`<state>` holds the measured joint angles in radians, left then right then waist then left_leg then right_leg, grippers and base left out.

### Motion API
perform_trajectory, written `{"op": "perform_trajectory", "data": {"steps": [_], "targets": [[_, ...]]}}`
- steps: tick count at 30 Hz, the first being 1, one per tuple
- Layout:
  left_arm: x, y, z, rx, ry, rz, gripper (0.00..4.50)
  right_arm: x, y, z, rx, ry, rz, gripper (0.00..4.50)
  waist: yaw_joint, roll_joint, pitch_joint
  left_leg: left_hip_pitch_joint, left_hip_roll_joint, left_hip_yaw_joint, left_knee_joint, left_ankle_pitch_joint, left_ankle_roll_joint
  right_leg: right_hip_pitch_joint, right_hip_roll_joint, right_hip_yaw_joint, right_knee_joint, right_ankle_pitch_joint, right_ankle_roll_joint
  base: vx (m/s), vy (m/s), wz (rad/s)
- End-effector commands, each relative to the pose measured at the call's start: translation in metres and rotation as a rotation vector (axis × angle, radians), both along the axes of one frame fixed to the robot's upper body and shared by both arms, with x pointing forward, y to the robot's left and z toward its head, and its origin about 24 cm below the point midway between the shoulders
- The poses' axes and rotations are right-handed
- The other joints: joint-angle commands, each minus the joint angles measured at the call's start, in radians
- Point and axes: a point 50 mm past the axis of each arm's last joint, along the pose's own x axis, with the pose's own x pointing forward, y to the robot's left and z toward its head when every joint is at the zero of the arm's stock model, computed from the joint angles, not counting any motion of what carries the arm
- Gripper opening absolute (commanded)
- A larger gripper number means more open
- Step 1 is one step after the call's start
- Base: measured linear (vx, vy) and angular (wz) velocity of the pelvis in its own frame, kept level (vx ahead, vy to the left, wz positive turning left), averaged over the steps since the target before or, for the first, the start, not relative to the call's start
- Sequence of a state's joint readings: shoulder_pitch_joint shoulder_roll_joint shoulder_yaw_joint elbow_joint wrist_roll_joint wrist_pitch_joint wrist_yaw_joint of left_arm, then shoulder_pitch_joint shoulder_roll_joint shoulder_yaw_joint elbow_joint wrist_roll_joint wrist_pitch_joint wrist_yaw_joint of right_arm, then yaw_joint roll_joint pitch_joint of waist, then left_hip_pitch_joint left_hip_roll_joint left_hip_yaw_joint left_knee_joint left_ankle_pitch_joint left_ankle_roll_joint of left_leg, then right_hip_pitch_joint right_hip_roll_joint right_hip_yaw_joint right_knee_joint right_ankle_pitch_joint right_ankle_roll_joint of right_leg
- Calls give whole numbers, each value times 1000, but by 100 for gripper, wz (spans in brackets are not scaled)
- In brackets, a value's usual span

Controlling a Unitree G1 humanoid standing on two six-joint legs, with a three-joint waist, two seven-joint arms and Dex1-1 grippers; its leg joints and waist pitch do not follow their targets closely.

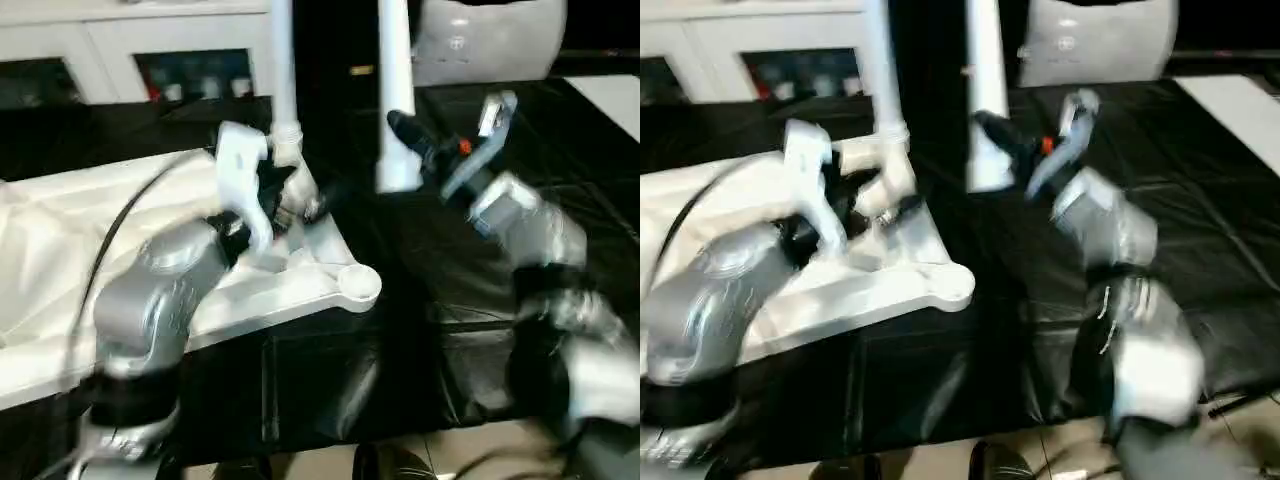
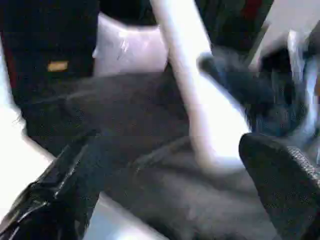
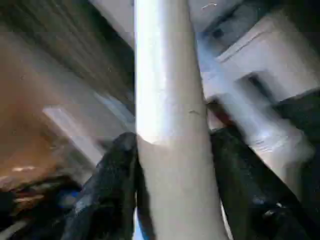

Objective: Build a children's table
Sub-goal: Pick table leg

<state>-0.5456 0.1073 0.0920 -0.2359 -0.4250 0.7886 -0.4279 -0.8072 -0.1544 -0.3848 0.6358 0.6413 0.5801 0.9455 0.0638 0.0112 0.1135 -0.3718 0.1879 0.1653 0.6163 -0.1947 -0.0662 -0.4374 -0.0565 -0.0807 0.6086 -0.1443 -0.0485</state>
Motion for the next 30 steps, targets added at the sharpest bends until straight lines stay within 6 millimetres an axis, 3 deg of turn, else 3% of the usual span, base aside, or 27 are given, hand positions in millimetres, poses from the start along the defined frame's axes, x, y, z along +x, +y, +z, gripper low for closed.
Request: {"op": "perform_trajectory", "data": {"steps": [1,2,3,4,5,6,8,12,13,15,19,21,23,24,29,30], "targets": [[2,2,6,-49,-8,10,450,-7,1,20,47,-100,69,186,9,5,-105,5,31,-4,-55,-58,152,83,-64,42,-72,-188,-239,0,0,0],[4,-2,13,-116,-8,-24,450,-15,4,16,50,-111,122,185,7,3,-103,1,30,-5,-57,-73,135,84,-66,39,-73,-226,-230,0,0,0],[4,-4,15,-143,-6,-39,450,-18,5,15,56,-113,140,185,11,2,-101,5,26,-2,-56,-89,120,82,-67,40,-81,-270,-208,0,0,0],[4,-11,26,-257,-3,-112,450,-33,8,12,83,-120,215,185,11,1,-97,3,23,0,-56,-90,115,84,-66,40,-87,-288,-198,0,0,0],[4,-11,26,-257,-3,-112,450,-33,8,12,83,-120,215,185,22,6,-97,9,25,-1,-57,-100,106,81,-68,38,-93,-325,-179,0,0,0],[2,-16,33,-331,2,-166,450,-42,10,12,95,-123,256,185,20,3,-97,1,24,-3,-59,-92,100,85,-66,35,-91,-336,-167,0,0,0],[0,-21,40,-416,11,-235,450,-54,13,11,106,-125,308,185,29,4,-99,4,25,-5,-59,-86,93,82,-67,35,-93,-338,-153,0,0,0],[-2,-27,44,-471,34,-307,450,-66,16,10,99,-120,355,185,29,1,-97,-4,19,-6,-60,-80,84,85,-66,30,-99,-372,-117,0,0,0],[-1,-27,44,-473,34,-311,450,-67,17,10,97,-120,362,185,29,1,-97,-4,19,-6,-60,-80,84,85,-66,30,-99,-372,-117,0,0,0],[-2,-28,45,-488,40,-328,450,-70,18,10,100,-118,378,185,29,2,-97,0,19,-6,-60,-83,78,81,-66,28,-106,-412,-84,0,0,0],[-6,-28,49,-546,41,-399,433,-78,19,10,102,-108,417,185,31,3,-101,-2,24,-11,-61,-61,76,84,-66,26,-102,-372,-87,0,0,0],[-9,-27,52,-599,33,-439,416,-81,20,10,111,-104,436,185,33,7,-108,-6,29,-16,-58,-15,88,84,-66,26,-88,-271,-128,0,0,0],[-11,-26,54,-639,27,-471,404,-82,20,10,117,-103,447,185,34,7,-109,-9,28,-14,-56,-7,98,85,-68,27,-86,-237,-152,0,0,0],[-15,-23,57,-703,11,-534,404,-84,21,10,128,-103,464,185,35,1,-106,-11,24,-12,-55,-10,100,87,-70,27,-86,-244,-157,0,0,0],[-22,-20,52,-704,-11,-670,381,-91,24,8,130,-95,515,185,38,3,-102,-8,26,-12,-60,-36,86,84,-71,27,-95,-329,-113,0,0,0],[-21,-20,51,-683,-3,-678,372,-91,25,7,123,-91,519,185,38,8,-101,-7,27,-13,-62,-41,82,83,-71,26,-98,-338,-108,0,0,0]]}}
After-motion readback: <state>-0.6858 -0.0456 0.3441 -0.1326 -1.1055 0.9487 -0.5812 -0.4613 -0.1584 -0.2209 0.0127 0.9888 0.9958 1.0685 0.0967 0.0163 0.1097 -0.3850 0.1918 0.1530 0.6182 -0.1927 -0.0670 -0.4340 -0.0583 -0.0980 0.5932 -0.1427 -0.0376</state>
